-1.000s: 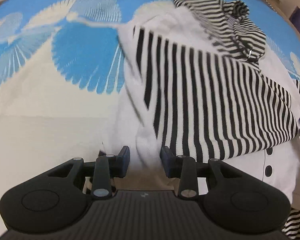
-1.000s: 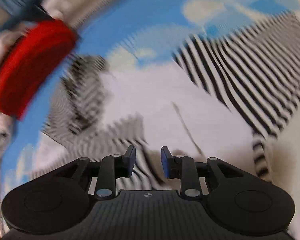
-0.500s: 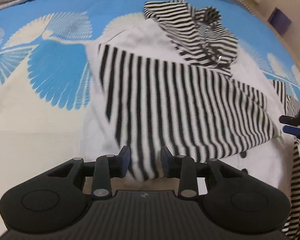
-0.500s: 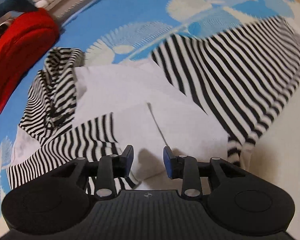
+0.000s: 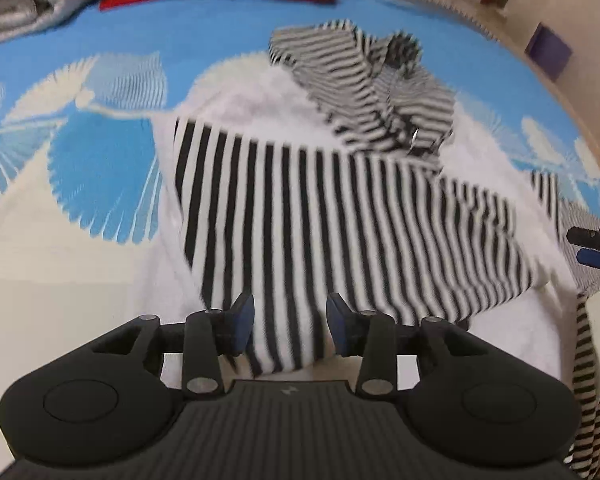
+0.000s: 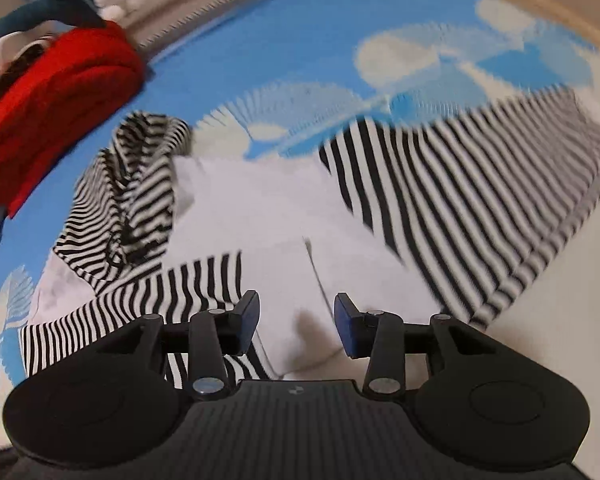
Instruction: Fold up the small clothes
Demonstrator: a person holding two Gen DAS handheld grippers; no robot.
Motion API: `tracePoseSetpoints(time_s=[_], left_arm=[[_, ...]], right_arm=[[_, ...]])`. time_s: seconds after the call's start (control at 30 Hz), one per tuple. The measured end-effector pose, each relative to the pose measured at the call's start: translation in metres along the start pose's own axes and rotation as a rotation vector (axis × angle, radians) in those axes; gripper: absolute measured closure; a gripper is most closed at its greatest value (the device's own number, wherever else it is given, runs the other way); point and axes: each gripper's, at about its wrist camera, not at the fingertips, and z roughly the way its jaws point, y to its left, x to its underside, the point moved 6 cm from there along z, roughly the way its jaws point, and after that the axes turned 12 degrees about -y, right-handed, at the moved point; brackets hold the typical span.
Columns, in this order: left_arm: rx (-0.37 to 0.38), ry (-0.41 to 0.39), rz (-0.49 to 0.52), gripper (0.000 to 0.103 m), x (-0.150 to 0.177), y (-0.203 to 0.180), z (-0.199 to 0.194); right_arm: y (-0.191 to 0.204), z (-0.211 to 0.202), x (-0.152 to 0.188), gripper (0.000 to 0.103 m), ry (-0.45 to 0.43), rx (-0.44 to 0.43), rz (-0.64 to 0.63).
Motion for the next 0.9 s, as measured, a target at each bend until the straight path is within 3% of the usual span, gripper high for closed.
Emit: tracePoseSetpoints(time_s=[0.17,0.4,0.63,0.77,0.9], left_arm=[[0.013,-0.05,0.01,0.059,-0.004,-0.012,-0.01],[0.024,-0.027,0.009,0.059,0.001,-0.019,-0.006],[0.034,-0.028,-0.017,0.059,-0.001,-0.018,-0.003],[0.038,-0.024,-0.011,0.059,0.0,-0.018,-0.003],[0.038,-0.021,-0.007,0.059,0.001,-0.018,-0.002]], right_arm=[[-0.036,-0.017,-0.029,0.06,-0.072,0.012,0.009],[-0.148,-0.02,-0.065,0.06,-0.139,0.166,0.14],[-0.262,0.005,-0.061,0.06,-0.152,0.288,0.338],[-0.295,0.02,-0.058,0.06,-0.173,0.286,0.458],[-0.305,0.026,-0.062,0.06,-0.23,0.272,0.488]])
